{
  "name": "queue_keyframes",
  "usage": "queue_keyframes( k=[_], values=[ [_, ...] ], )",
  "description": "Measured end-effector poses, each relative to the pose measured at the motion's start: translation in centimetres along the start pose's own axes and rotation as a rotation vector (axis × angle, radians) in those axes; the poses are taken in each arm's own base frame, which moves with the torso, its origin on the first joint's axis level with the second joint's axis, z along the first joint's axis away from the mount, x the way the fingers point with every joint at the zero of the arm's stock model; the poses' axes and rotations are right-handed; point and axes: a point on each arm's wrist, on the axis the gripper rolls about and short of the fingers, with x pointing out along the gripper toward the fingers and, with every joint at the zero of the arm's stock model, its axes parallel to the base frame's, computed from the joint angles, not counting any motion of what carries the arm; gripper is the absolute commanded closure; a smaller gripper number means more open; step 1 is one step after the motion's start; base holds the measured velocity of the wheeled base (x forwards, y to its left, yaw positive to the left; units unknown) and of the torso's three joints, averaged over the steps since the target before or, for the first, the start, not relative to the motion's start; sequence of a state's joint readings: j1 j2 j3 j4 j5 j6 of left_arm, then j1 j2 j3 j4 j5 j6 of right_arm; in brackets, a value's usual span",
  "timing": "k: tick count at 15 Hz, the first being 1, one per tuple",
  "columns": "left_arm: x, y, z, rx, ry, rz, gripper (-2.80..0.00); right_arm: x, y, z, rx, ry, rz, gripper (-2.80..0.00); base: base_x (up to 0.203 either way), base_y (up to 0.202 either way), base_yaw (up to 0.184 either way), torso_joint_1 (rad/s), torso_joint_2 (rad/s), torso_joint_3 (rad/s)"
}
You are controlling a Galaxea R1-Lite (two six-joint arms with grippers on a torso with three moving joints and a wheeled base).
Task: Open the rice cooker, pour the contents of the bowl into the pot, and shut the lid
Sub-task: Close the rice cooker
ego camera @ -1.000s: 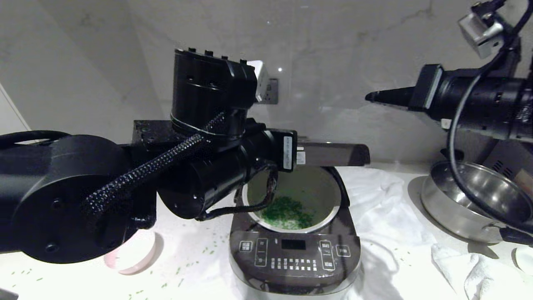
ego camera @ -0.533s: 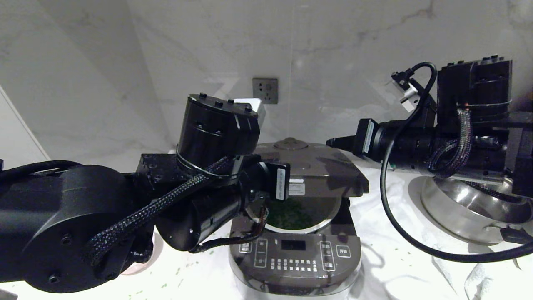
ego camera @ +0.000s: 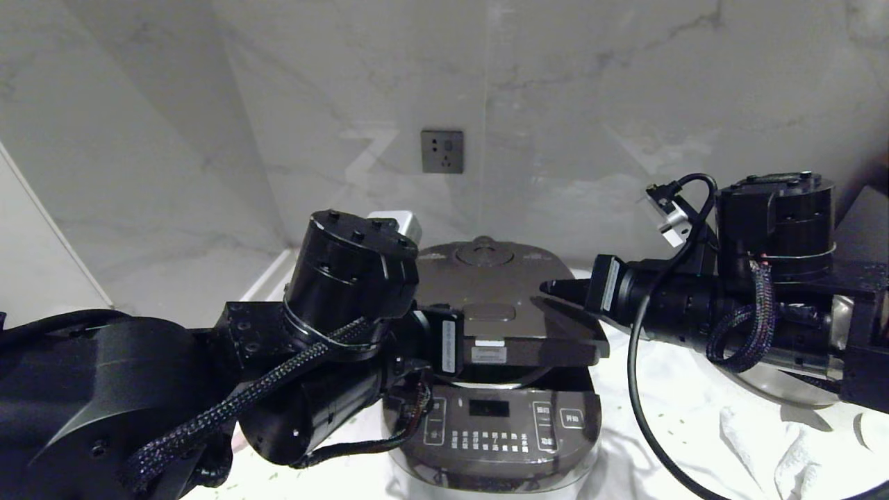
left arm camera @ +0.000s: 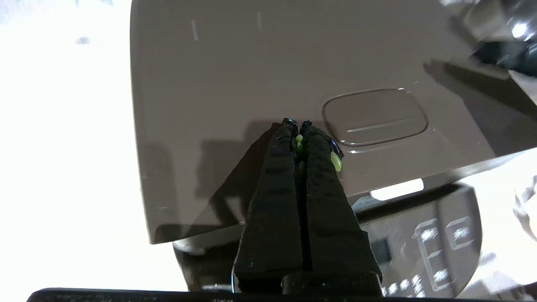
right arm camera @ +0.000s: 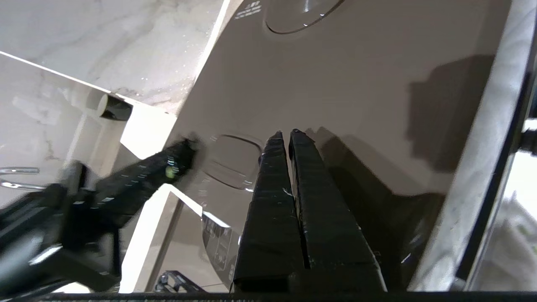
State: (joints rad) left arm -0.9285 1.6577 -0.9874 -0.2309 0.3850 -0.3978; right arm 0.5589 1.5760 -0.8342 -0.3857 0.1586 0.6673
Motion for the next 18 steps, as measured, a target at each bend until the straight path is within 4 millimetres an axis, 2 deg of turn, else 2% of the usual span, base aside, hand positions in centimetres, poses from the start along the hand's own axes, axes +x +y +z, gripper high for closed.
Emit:
queue_keyframes(
  k=[4, 10, 18],
  values=[
    [0.4, 0.7, -1.9, -0.015, 0.061, 0.024, 0.0, 0.0, -0.5, -1.5, 0.037, 0.021, 0.015, 0.0, 0.0, 0.0, 0.0, 0.0, 0.0, 0.0],
    [1.5, 1.0, -3.7, -0.019, 0.054, 0.021, 0.0, 0.2, -1.5, -3.5, 0.076, 0.105, 0.02, 0.0, 0.0, 0.0, 0.0, 0.0, 0.0, 0.0],
    [2.4, 1.0, -5.0, -0.003, 0.096, 0.037, 0.0, 0.5, -2.8, -5.1, 0.092, 0.136, 0.013, 0.0, 0.0, 0.0, 0.0, 0.0, 0.0, 0.0]
  ],
)
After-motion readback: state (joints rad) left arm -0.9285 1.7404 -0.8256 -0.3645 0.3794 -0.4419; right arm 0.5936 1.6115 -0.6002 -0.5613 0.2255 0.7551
